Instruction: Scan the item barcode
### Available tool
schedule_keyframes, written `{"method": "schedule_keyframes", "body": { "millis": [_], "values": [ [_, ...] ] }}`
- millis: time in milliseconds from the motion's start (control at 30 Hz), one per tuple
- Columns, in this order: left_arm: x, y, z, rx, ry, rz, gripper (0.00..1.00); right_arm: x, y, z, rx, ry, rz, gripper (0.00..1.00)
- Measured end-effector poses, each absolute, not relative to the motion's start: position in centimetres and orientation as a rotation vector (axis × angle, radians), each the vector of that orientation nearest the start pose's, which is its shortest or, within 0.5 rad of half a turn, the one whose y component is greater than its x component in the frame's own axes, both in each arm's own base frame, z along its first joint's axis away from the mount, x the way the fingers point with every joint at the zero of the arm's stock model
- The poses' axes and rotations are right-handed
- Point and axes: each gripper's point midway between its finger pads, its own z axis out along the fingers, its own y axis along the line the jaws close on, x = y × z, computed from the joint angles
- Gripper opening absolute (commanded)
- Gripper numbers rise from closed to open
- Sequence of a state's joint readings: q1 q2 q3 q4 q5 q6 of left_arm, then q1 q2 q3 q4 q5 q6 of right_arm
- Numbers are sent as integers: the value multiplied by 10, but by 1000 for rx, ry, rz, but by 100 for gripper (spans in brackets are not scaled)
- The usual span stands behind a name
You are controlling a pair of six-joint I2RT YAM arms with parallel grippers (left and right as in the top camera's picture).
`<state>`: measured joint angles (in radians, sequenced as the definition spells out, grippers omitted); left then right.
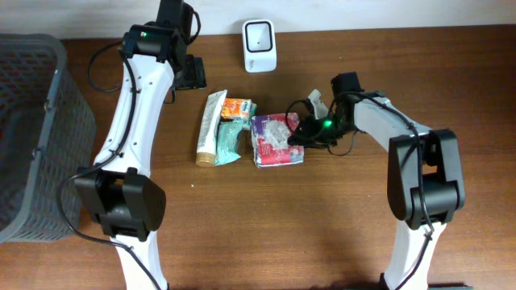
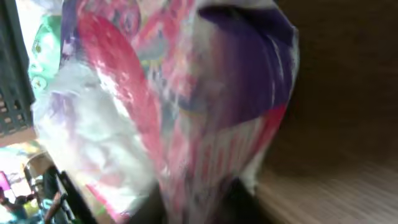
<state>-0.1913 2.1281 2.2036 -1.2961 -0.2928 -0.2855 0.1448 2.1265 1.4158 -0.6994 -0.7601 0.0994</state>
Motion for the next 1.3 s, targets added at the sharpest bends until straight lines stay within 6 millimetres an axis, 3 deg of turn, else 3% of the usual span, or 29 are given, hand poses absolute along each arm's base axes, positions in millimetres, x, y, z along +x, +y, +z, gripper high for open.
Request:
{"method": "schedule_keyframes", "body": {
  "millis": [100, 200, 300, 367, 400, 467, 500, 533, 567, 633, 667, 700, 733, 767, 833, 900, 933, 967, 1000, 1100, 1167, 1267, 1300],
  "values": [
    [482, -43, 192, -199, 2715, 276, 99, 390, 187, 34, -172, 2831, 1252, 4],
    [482, -43, 192, -199, 2714, 276, 99, 391, 177, 49, -111, 2894, 1223, 4],
    [482, -43, 192, -199, 2715, 276, 99, 393, 122, 96, -60, 3055, 689, 4],
    [482, -43, 192, -199, 2714, 276, 99, 395, 73, 134, -12, 3026, 234, 4],
    [482, -43, 192, -199, 2715, 276, 99, 393, 46, 133, 66, 3032, 2, 4],
    [482, -43, 192, -199, 2714, 276, 99, 388, 19, 131, 170, 3030, -240, 7],
    [482, -43, 192, -199, 2715, 276, 99, 389, 8, 129, 208, 3016, -332, 20],
    [482, -43, 192, -199, 2714, 276, 99, 390, 5, 124, 212, 3014, -369, 61],
    [482, -43, 192, -199, 2714, 276, 99, 391, 5, 119, 212, 3022, -367, 73],
    [482, -43, 192, -198, 2715, 276, 99, 406, 25, 111, 40, 3023, -163, 75],
    [482, -43, 192, -199, 2714, 276, 99, 413, 39, 110, -55, 3009, 32, 75],
    [482, -43, 192, -199, 2714, 276, 99, 422, 15, 111, 14, 2978, 83, 76],
    [482, -43, 192, -199, 2714, 276, 99, 428, 1, 113, 42, 2944, 214, 83],
    [482, -43, 192, -199, 2715, 276, 99, 428, -8, 113, 37, 2926, 335, 83],
    [482, -43, 192, -199, 2714, 276, 99, 430, -2, 98, -53, 2901, 580, 82],
    [482, -43, 192, -199, 2715, 276, 99, 429, 10, 72, -81, 2935, 684, 75],
    [482, -43, 192, -199, 2715, 276, 99, 425, 16, 47, -75, 2987, 747, 44],
    [482, -43, 192, -199, 2714, 276, 99, 419, 20, 26, -61, 3034, 799, 25],
    [482, -43, 192, -199, 2715, 276, 99, 412, 27, 17, -57, 3061, 858, 4],
    [482, -43, 192, -199, 2715, 276, 99, 409, 36, 19, -45, 3077, 892, 4],
    [482, -43, 192, -199, 2714, 276, 99, 409, 32, 20, 48, 3118, 819, 4],
    [482, -43, 192, -199, 2714, 276, 99, 409, 0, 36, 274, 3182, 318, 4],
    [482, -43, 192, -199, 2715, 276, 99, 405, -24, 54, 392, 3156, 25, 4]
  ]
}}
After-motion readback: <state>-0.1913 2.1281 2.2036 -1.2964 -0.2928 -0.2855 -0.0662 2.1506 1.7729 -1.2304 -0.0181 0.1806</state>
